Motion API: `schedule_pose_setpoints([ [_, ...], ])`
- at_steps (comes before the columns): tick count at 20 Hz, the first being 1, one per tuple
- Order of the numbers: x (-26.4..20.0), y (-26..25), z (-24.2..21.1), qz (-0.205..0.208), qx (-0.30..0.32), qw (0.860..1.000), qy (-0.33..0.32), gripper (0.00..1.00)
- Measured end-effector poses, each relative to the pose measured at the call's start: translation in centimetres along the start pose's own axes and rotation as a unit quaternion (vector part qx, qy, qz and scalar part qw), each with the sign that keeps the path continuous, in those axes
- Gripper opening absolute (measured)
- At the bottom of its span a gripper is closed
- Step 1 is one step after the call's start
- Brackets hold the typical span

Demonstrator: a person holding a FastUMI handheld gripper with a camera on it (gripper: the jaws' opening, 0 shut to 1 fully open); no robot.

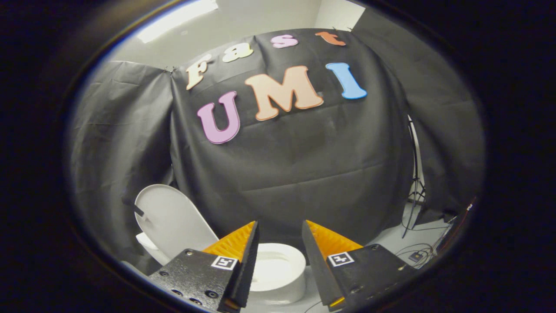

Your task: Open the toilet lid.

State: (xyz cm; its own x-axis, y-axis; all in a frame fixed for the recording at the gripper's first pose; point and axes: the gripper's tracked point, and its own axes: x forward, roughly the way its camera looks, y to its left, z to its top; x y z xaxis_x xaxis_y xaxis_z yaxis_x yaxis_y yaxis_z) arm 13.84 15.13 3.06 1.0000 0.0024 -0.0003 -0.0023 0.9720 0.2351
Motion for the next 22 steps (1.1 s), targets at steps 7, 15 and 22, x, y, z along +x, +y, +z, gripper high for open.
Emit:
schedule_pose_setpoints([
  [7, -1.8, -6.3, -2.0, -0.017, 0.020, 1.000, 0.002, 0.61],
  [15, -3.7, -11.7, -1.5, -0.033, -0.009, 0.999, -0.007, 0.56],
  [22, -5.1, -15.2, -0.7, -0.045, -0.064, 0.997, 0.017, 0.56],
])
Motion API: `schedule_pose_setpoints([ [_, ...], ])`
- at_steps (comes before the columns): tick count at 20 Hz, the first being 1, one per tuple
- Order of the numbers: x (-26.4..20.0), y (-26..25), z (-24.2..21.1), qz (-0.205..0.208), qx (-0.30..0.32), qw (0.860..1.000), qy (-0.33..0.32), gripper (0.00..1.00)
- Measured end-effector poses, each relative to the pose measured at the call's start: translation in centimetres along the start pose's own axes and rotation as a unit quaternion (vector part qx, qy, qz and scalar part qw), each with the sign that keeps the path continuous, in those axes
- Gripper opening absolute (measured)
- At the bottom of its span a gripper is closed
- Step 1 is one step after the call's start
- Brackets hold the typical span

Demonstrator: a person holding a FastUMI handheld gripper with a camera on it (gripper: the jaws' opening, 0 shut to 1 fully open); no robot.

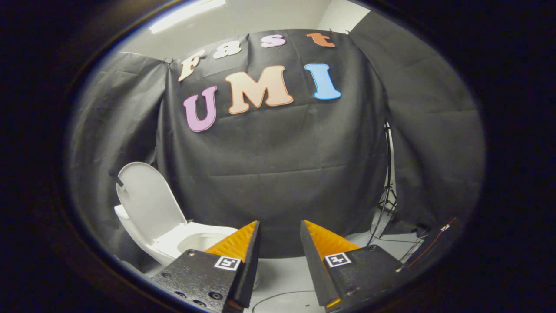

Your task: Open the toilet lid.

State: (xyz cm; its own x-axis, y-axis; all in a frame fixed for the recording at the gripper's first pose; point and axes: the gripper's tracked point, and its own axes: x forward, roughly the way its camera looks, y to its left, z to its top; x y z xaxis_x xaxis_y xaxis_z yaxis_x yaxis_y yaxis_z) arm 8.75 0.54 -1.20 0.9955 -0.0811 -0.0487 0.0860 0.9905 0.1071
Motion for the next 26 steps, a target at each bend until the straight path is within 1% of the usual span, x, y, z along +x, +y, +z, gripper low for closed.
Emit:
schedule_pose_setpoints([
  [4, -0.6, -1.4, 0.1, -0.014, -0.010, 1.000, 0.009, 0.56],
  [7, -0.4, -1.7, 0.5, -0.016, -0.012, 1.000, 0.012, 0.56],
  [9, -0.6, -2.4, -0.2, -0.030, -0.023, 0.999, 0.037, 0.56],
  [12, -1.3, -1.9, -0.1, -0.011, -0.018, 0.999, 0.044, 0.56],
  [15, -1.7, -1.0, -1.2, 0.021, -0.004, 0.998, 0.060, 0.56],
  [18, -2.0, -0.7, -1.2, 0.038, 0.001, 0.997, 0.068, 0.56],
  [22, -3.6, -0.7, -0.6, 0.045, -0.006, 0.998, 0.046, 0.56],
  [26, -5.8, -1.0, 0.1, 0.042, -0.017, 0.999, 0.020, 0.56],
])
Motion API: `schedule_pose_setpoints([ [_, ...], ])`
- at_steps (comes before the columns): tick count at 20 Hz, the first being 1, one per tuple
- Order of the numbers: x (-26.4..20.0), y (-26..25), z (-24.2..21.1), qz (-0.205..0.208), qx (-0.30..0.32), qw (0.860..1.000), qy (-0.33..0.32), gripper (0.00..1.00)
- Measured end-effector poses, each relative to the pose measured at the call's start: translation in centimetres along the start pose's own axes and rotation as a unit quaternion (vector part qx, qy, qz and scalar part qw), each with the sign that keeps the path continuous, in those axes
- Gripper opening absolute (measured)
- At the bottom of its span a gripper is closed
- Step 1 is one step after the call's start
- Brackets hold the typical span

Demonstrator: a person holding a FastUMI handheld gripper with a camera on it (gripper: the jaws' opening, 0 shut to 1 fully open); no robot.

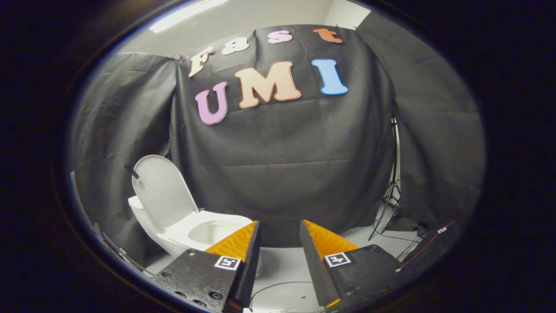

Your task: Open the toilet lid.

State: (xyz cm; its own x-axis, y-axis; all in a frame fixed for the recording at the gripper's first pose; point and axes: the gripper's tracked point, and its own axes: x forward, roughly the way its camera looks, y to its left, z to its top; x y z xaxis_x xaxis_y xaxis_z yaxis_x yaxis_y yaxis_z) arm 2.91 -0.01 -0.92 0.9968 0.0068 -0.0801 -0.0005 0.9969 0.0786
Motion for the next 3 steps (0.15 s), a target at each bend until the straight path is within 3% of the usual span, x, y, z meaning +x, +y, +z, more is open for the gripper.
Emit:
schedule_pose_setpoints([
  [3, -1.49, 0.01, 1.48, 0.006, -0.004, 0.999, -0.046, 0.56],
])
